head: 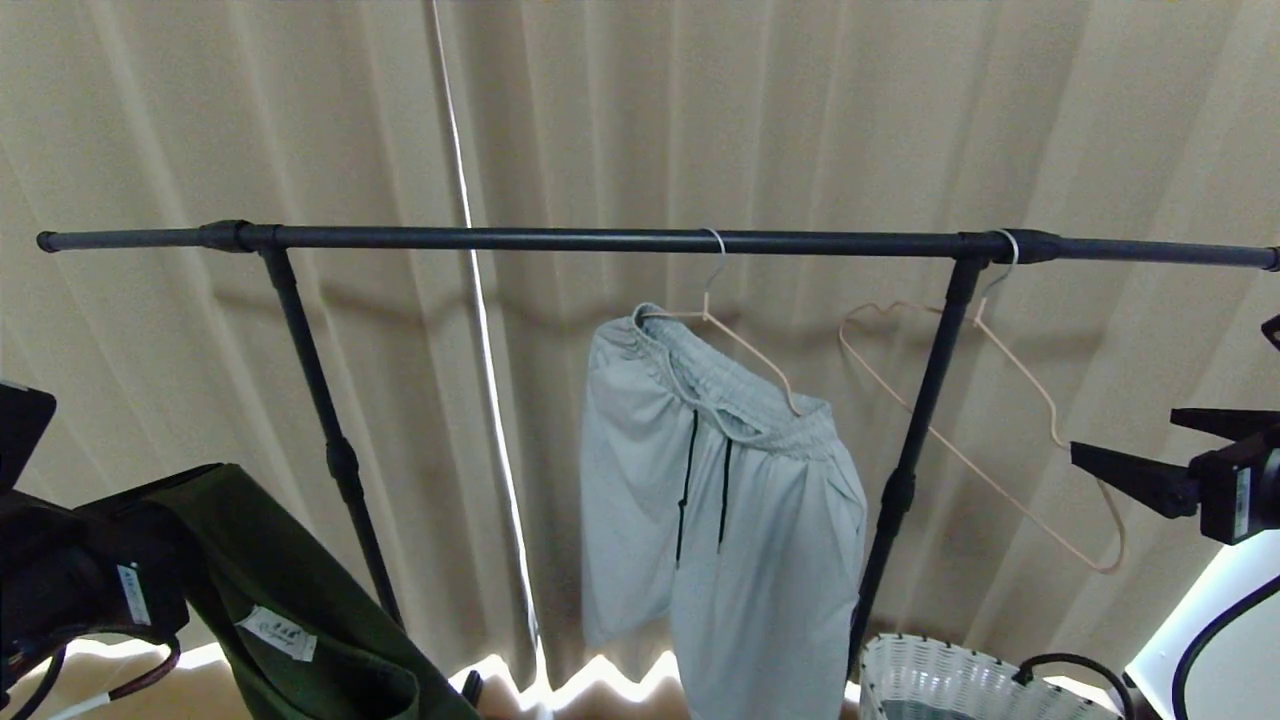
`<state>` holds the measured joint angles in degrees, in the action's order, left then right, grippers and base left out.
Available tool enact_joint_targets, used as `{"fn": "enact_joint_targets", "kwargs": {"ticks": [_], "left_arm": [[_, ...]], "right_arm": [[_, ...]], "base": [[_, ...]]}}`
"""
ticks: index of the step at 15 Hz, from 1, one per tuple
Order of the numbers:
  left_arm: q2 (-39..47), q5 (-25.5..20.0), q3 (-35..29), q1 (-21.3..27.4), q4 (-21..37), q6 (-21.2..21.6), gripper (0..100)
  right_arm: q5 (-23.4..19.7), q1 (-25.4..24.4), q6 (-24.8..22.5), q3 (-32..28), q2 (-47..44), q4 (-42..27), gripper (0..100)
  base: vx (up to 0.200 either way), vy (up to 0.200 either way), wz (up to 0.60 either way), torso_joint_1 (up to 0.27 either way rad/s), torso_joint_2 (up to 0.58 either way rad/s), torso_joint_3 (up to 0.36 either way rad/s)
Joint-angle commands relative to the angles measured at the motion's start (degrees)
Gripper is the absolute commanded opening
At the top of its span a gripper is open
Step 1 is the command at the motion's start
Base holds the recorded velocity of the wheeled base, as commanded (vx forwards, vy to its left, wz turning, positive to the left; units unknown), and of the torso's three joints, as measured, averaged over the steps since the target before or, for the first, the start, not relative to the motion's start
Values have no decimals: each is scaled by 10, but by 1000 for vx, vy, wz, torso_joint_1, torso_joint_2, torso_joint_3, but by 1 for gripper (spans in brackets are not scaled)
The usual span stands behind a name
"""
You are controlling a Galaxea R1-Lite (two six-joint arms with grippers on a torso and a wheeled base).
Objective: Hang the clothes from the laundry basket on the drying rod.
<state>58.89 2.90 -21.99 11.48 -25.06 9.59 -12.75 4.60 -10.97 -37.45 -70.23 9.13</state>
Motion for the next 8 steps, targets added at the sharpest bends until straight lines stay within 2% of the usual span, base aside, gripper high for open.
{"fn": "enact_joint_targets", "kwargs": {"ticks": [1,2,4,6,8], "left_arm": [[-4,-13,6,-15,-1,2,0],[3,-34,5,-10,-1,2,0],[37,-52,8,9,-28,3,0],[74,-51,24,13,-100,2,0],[90,-52,44,13,-168,3,0]], "right_arm": [[1,-6,0,-15,-40,2,100],[4,-11,0,-25,-55,4,100],[46,-18,-1,-48,-82,0,100],[68,-17,-6,-61,-116,-2,100],[68,-18,-17,-67,-133,-12,100]], "base": [[0,0,0,0,0,0],[0,0,0,0,0,0],[0,0,0,0,0,0],[0,0,0,0,0,0],[0,0,0,0,0,0]]}}
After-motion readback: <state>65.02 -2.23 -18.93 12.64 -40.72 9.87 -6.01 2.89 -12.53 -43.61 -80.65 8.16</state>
